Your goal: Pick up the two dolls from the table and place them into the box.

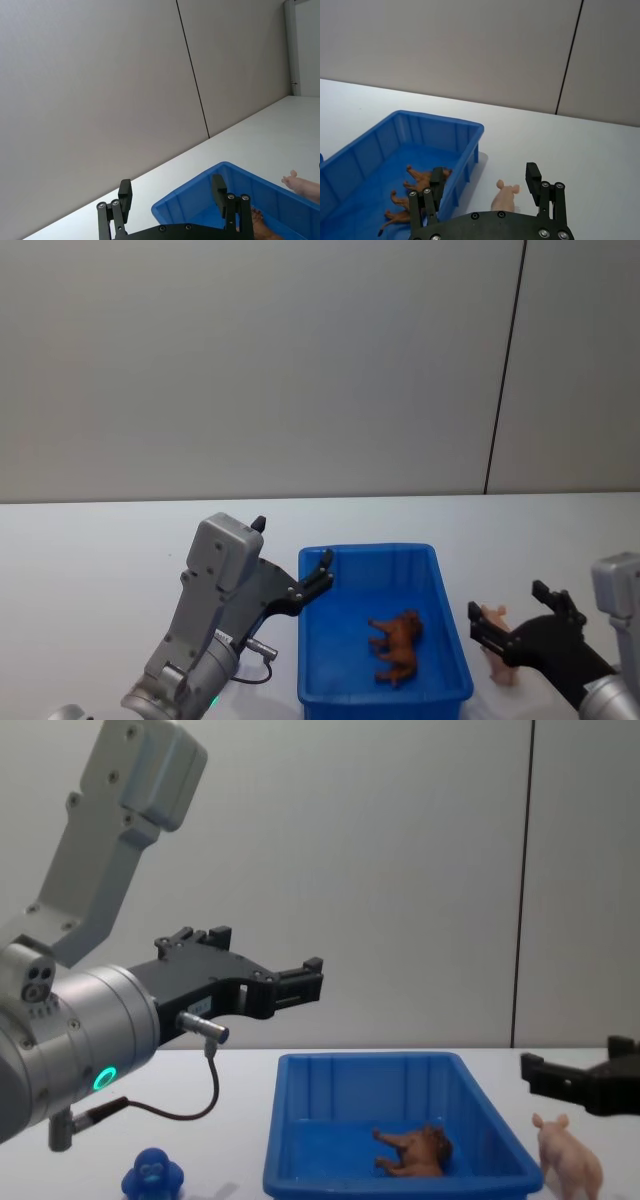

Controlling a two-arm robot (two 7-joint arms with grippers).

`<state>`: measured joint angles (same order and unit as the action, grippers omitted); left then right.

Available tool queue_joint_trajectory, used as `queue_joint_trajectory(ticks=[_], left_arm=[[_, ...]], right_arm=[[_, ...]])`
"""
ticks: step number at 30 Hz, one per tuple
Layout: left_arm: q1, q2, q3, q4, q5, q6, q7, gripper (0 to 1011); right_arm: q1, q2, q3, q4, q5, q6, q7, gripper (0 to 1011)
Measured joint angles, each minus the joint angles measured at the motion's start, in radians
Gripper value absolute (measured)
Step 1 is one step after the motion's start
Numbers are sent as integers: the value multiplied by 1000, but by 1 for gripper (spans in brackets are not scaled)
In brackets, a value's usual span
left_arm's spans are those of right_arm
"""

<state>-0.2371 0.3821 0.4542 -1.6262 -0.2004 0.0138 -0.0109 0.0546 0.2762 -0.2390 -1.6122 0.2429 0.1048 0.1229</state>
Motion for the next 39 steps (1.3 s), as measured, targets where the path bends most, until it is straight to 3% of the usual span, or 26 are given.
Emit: queue_joint_trajectory(ticks=[15, 33, 39], left_arm=[[0, 0, 0, 0, 0, 0, 0, 1001], [0, 0, 0, 0, 0, 0, 0, 1001], [0, 0, 0, 0, 0, 0, 0, 1001]], right_arm=[[-19, 2, 5, 33, 1, 12, -35, 1001], [28, -31, -3, 168, 0, 13, -15, 1000], [49, -43, -6, 213, -3, 5, -1, 865]])
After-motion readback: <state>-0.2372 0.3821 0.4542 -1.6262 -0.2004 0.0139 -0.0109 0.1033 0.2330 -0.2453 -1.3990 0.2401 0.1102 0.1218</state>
